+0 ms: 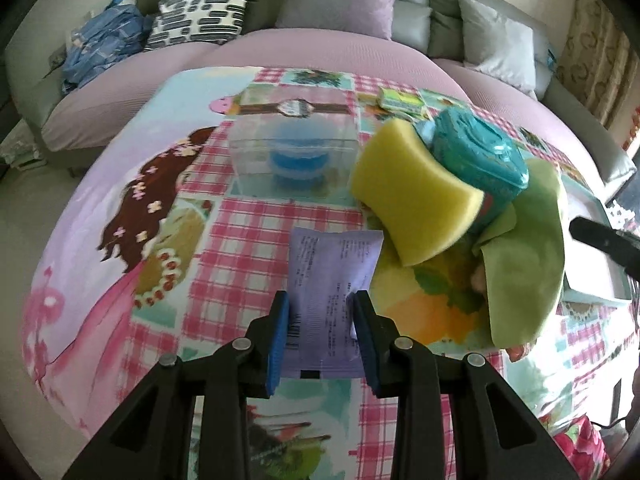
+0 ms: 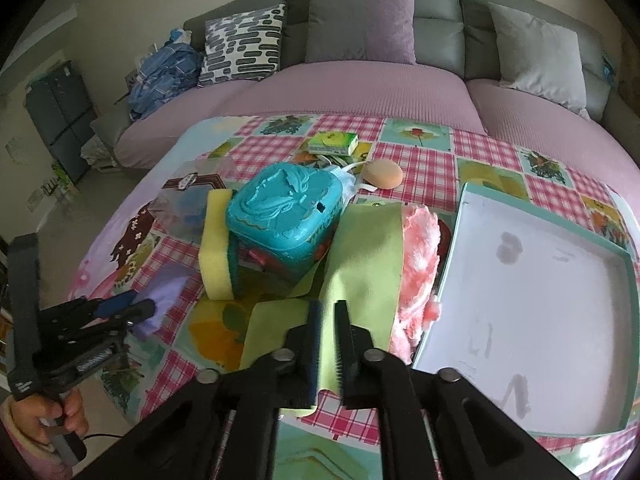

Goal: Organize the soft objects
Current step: 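Close the left gripper on the lilac packet while the right gripper grasps the lime-green cloth, then carry the packet and cloth into the white tray and open both grippers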

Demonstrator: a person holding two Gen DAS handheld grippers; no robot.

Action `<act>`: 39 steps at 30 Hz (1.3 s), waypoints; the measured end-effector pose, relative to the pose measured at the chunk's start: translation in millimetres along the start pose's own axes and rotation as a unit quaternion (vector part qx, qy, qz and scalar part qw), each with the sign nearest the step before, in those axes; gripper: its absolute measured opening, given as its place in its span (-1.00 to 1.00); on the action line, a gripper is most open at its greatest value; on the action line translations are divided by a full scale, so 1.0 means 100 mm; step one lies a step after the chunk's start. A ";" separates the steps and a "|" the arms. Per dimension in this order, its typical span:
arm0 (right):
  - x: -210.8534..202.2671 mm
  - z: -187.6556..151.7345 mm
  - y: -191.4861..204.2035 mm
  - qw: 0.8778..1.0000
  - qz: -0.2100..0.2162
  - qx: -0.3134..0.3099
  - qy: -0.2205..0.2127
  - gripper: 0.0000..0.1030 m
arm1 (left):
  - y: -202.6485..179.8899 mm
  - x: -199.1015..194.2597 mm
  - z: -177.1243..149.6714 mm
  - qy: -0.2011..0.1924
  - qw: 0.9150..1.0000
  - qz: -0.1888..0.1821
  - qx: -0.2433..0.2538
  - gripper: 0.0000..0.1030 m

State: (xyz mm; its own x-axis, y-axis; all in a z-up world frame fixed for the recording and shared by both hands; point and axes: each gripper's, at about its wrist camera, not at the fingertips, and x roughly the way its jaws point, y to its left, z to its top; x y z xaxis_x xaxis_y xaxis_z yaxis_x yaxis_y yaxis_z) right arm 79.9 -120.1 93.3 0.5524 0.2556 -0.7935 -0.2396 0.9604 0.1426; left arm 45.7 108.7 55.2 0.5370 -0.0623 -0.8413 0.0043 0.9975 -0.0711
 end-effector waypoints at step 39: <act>-0.31 0.21 -0.08 0.998 0.019 0.018 -0.056 -0.97 | -0.11 -0.45 0.21 -0.059 0.998 -0.016 -0.019 -0.35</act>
State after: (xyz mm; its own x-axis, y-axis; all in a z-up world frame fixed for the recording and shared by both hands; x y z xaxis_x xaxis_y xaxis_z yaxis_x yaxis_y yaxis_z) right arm 81.2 -133.6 129.2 0.6291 0.3016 -0.7165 -0.2355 0.9523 0.1942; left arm 39.7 101.3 105.1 0.6333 -0.0864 -0.7691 -0.0077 0.9930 -0.1179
